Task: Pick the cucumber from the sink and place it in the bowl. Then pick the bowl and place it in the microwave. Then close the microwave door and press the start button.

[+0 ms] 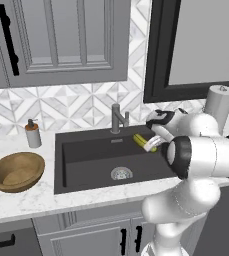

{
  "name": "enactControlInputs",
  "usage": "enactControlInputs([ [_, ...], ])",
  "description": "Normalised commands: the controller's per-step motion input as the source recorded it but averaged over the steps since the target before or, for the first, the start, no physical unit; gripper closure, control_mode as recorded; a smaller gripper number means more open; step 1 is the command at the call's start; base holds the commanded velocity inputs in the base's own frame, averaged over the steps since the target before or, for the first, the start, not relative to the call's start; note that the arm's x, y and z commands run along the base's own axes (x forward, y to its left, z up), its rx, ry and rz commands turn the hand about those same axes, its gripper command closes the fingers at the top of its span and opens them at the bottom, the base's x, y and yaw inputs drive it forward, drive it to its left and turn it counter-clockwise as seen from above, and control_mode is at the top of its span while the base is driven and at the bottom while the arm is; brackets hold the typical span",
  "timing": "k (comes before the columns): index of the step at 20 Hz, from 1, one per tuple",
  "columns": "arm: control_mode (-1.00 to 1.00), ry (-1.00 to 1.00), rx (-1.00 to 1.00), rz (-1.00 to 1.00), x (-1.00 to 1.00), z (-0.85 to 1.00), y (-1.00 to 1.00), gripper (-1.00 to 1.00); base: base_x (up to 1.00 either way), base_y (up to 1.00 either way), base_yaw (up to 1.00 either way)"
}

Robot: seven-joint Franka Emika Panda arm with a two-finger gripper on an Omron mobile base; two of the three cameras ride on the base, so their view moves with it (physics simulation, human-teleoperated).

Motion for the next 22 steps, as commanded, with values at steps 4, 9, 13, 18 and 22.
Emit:
enactControlInputs([
  [4,-1.00,-0.01,0.02,0.00,-0.61,1.00,-0.10,1.00,0.00,0.00,0.00],
  [9,-1.00,-0.15,0.05,0.06,-0.67,0.83,0.09,1.00,0.00,0.00,0.00],
  [13,-1.00,-0.14,0.05,0.12,-0.63,0.76,0.34,1.00,0.00,0.00,0.00],
  [18,-1.00,-0.14,0.00,0.19,-0.49,0.69,0.73,1.00,0.00,0.00,0.00],
  [22,-1.00,-0.05,-0.01,0.17,-0.18,0.49,1.00,1.00,0.00,0.00,0.00],
])
